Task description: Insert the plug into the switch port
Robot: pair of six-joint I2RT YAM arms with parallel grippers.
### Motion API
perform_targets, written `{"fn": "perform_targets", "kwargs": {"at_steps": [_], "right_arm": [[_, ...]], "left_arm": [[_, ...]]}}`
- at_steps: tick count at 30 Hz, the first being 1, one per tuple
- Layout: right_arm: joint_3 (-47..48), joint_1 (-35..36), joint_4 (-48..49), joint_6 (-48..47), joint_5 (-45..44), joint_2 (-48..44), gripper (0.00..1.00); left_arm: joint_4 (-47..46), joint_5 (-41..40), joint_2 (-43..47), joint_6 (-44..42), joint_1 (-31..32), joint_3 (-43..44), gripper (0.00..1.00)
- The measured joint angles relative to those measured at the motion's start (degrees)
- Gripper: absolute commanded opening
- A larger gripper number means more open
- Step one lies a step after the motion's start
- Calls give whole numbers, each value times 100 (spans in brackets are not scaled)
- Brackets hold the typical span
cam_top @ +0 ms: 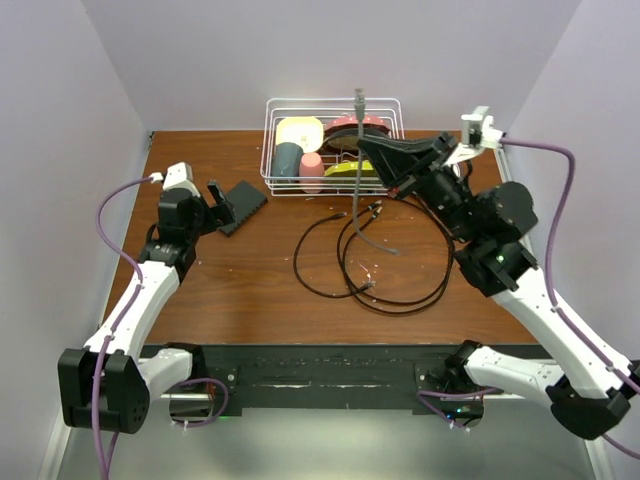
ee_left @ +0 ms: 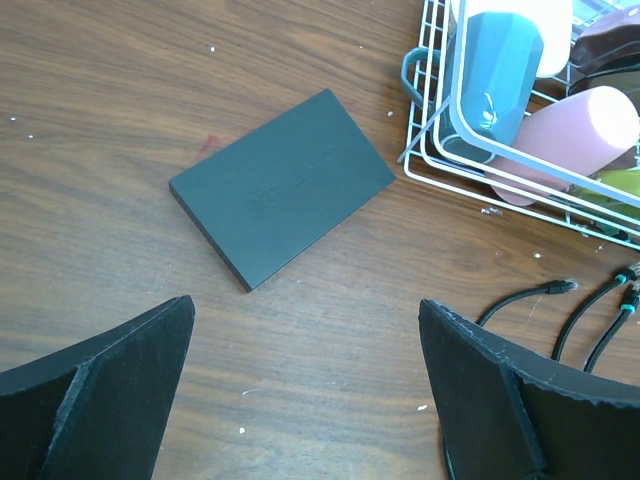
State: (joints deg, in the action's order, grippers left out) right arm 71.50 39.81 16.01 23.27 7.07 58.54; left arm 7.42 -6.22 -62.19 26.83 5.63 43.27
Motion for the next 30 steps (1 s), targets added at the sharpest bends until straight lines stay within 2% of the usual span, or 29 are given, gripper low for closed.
{"fn": "perform_targets", "kwargs": {"at_steps": [7, 12, 16, 19, 25, 30], "right_arm": [[579, -2, -739, -625, 0, -122, 0], [177, -2, -1241, -1032, 208, -11, 0], [-186, 0, -1622, -1333, 494, 680, 0], [-485, -2, -1832, -1486, 776, 1628, 0], [-999, -2, -1945, -1515, 1528, 3348, 0], [-1187, -2, -1753, -1410, 2081, 3668, 0]], "left_arm": [[-2, 92, 57, -2, 0, -2, 100], [-155, 341, 188, -46, 0, -79, 100], [-442, 695, 254, -52, 0, -243, 100], [-844, 1099, 249, -42, 0, -448, 98], [-1801, 2041, 127, 68, 0, -918, 89], [-2782, 2894, -157, 264, 0, -1294, 78]]}}
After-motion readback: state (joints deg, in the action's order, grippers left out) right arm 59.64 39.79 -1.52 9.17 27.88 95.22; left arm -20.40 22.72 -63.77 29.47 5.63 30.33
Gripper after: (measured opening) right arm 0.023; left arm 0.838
